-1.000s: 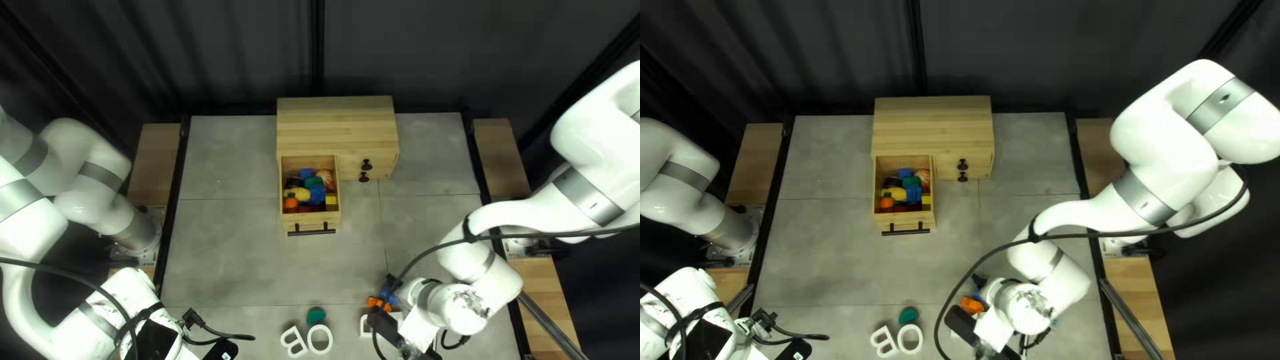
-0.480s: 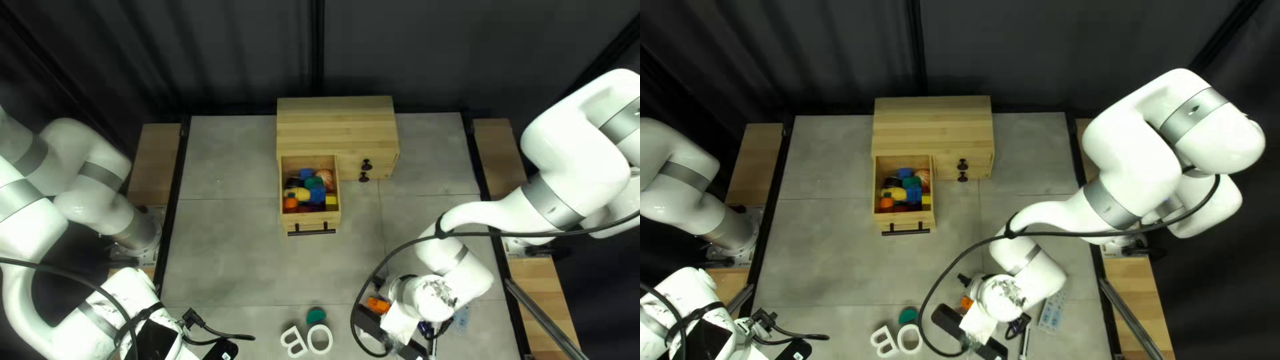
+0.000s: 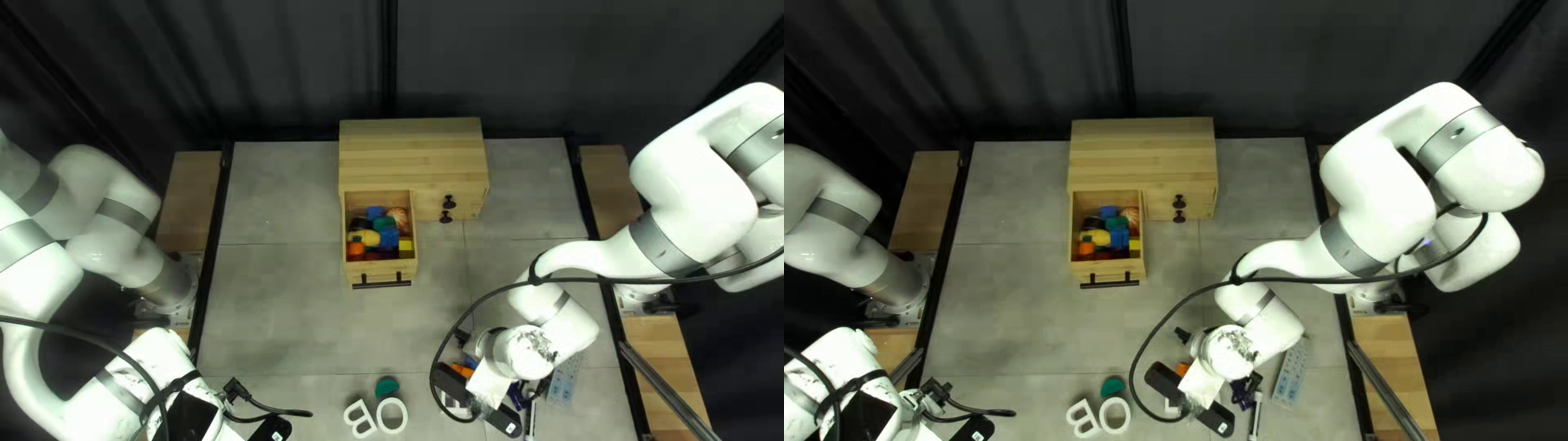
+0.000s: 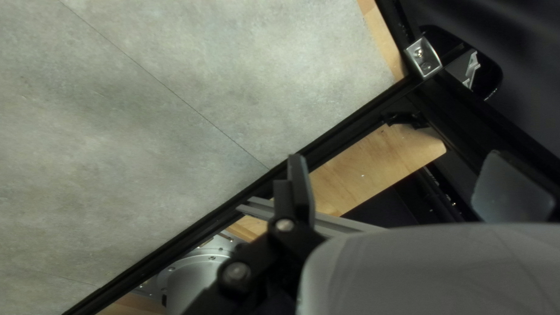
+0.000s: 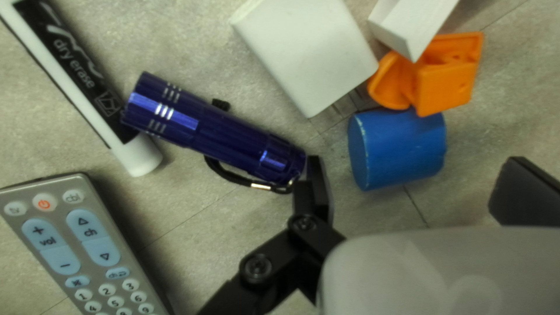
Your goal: Open drawers and place objects into drawer and close
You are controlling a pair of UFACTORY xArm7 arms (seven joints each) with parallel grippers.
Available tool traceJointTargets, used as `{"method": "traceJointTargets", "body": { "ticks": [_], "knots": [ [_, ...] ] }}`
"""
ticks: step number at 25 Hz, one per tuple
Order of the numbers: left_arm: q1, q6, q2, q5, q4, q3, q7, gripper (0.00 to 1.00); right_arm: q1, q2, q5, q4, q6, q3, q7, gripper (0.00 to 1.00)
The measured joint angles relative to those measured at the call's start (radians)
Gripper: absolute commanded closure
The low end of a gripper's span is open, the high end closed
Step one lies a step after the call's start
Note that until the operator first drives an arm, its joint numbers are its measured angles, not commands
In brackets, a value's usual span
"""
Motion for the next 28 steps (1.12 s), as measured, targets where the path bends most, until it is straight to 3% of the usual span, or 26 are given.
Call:
{"method": "traceJointTargets", "body": {
  "ticks": [3,4,5,6,17,28],
  "knots": [
    [0.000,0.000,0.000,0.000,0.000,0.000,0.000,0.00,-0.003,0.011,0.003,0.011,0.000,0.000,-0.010,0.03],
    [0.000,0.000,0.000,0.000,0.000,0.000,0.000,0.00,-0.004,0.014,0.004,0.014,0.000,0.000,-0.014,0.31],
    [0.000,0.000,0.000,0.000,0.000,0.000,0.000,0.00,-0.006,0.018,0.005,0.018,0.000,-0.001,-0.018,0.31],
    [0.000,0.000,0.000,0.000,0.000,0.000,0.000,0.00,-0.007,0.020,0.005,0.020,0.000,-0.001,-0.021,0.98],
    [0.000,0.000,0.000,0.000,0.000,0.000,0.000,0.00,-0.005,0.002,0.009,0.036,0.039,0.003,-0.032,0.98],
    [0.000,0.000,0.000,0.000,0.000,0.000,0.000,0.00,-0.014,-0.165,-0.054,0.126,0.304,-0.014,0.059,0.99]
  ]
}}
